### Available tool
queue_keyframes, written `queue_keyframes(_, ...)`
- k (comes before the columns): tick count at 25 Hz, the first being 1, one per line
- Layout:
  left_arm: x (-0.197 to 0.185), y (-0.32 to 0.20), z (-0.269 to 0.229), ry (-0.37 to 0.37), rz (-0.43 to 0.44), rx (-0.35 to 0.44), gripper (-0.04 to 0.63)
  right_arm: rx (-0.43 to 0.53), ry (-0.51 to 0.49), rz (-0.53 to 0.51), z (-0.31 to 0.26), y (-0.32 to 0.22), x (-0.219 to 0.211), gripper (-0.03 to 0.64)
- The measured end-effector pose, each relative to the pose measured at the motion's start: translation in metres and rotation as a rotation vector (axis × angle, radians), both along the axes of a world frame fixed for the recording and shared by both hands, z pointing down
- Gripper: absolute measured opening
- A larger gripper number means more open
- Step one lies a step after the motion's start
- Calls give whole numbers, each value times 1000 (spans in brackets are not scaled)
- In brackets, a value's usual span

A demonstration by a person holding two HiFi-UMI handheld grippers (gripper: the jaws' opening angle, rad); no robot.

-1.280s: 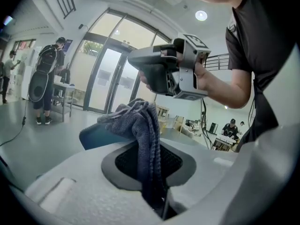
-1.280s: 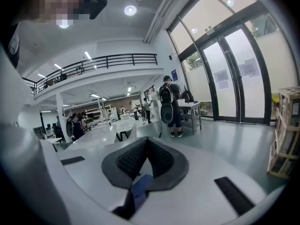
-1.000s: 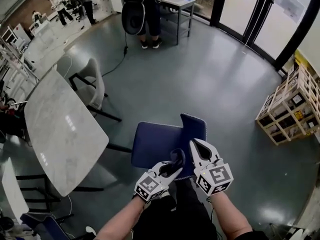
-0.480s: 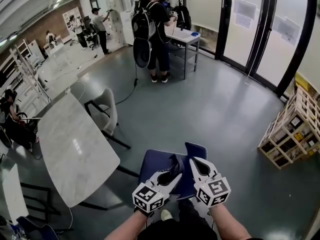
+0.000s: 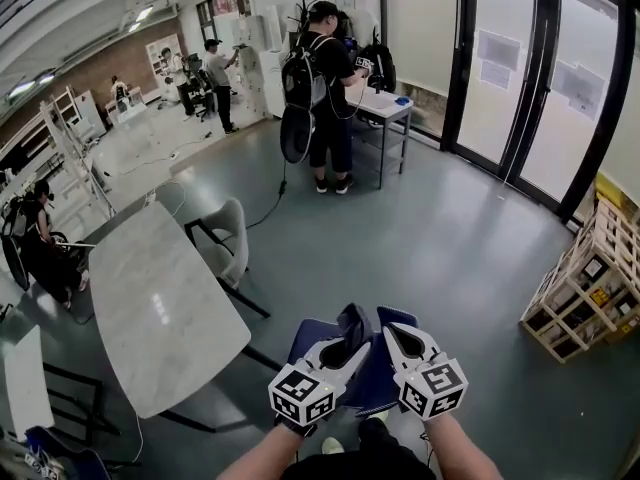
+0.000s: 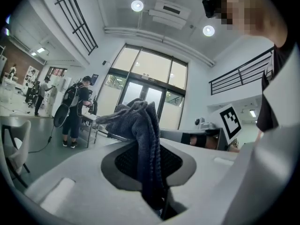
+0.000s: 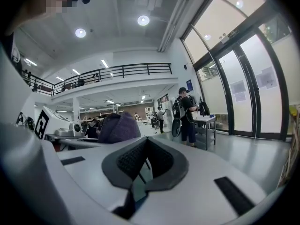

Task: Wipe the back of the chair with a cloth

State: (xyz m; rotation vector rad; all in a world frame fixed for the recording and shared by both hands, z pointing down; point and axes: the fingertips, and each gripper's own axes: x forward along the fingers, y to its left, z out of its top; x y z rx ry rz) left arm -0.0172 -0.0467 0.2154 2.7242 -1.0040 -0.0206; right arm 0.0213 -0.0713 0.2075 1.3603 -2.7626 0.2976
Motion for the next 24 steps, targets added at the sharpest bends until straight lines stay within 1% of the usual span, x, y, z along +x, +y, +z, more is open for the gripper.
queue_keyframes(3,2,1,-4,-2,4,5,71,3,7,-7,-1,5,-3,12)
queue_keyframes(9,-10,4,-13,7,-10,8,71,14,3,-10,-12,7,-14,12)
queue_keyframes(18,-23,5,-2,6,-33,2,71,18,9,-22,-5,11,-24,12)
queue_keyframes(24,-30,6,-9,-1,-35,8,71,24,13,-27,-12,11,-31,12)
